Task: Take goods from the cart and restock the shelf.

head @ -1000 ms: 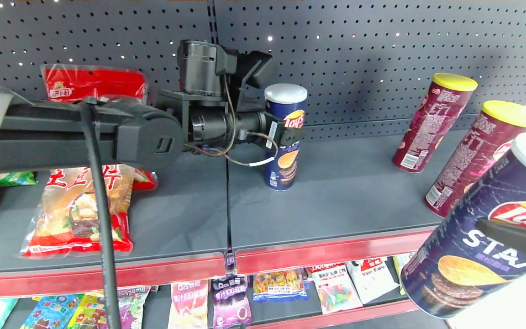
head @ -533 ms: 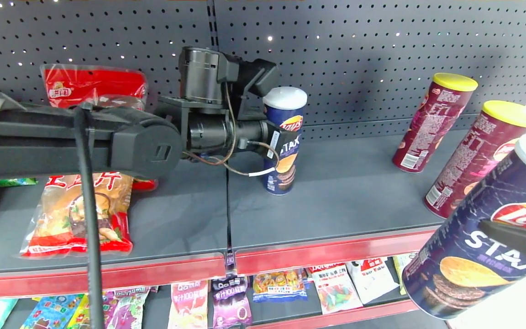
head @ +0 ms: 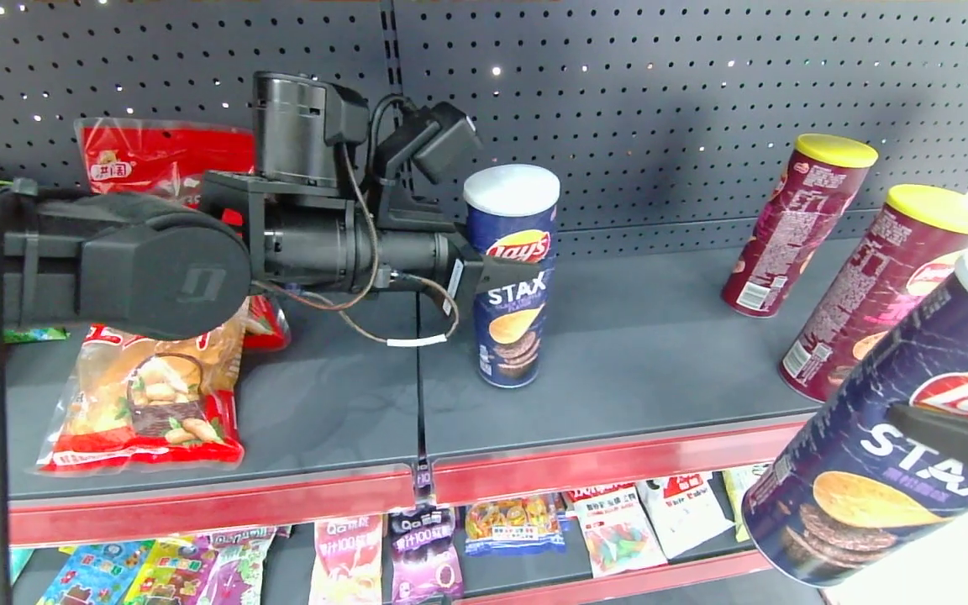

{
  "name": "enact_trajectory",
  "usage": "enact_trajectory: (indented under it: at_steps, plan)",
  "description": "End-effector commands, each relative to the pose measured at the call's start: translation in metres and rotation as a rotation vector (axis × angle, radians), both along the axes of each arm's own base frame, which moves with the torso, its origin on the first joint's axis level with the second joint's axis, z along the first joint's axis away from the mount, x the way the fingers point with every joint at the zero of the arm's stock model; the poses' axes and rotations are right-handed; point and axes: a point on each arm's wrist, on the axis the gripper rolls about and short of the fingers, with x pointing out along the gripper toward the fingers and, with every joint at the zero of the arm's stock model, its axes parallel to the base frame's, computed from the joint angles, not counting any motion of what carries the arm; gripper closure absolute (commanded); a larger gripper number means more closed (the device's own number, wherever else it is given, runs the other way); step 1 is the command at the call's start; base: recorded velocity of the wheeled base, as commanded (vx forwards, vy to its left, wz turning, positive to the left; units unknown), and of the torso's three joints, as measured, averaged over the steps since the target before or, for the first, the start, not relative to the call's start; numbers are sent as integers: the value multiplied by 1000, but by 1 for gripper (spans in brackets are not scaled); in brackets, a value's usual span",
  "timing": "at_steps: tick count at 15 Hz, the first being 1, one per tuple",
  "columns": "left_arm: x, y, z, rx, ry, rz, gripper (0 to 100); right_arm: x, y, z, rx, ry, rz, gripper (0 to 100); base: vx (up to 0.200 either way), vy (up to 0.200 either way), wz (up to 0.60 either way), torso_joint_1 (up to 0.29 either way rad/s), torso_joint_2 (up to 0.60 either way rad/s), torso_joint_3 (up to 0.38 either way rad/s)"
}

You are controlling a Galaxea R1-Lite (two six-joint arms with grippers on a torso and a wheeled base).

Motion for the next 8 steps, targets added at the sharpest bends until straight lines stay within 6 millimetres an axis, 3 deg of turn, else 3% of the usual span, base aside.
enact_trajectory:
  at_steps: [1,4,8]
  plan:
    - [-6,2,-1,-1,6,-30,100,-1,0,1,1,-4,0,100,0,0,0,0,0,0]
    - [-9,6,-15,24,35,-77,100,-3,-1,1,5,-11,0,100,0,0,0,0,0,0]
    - [-21,12,-8,12,37,-106,100,-4,-2,2,5,-13,0,100,0,0,0,0,0,0]
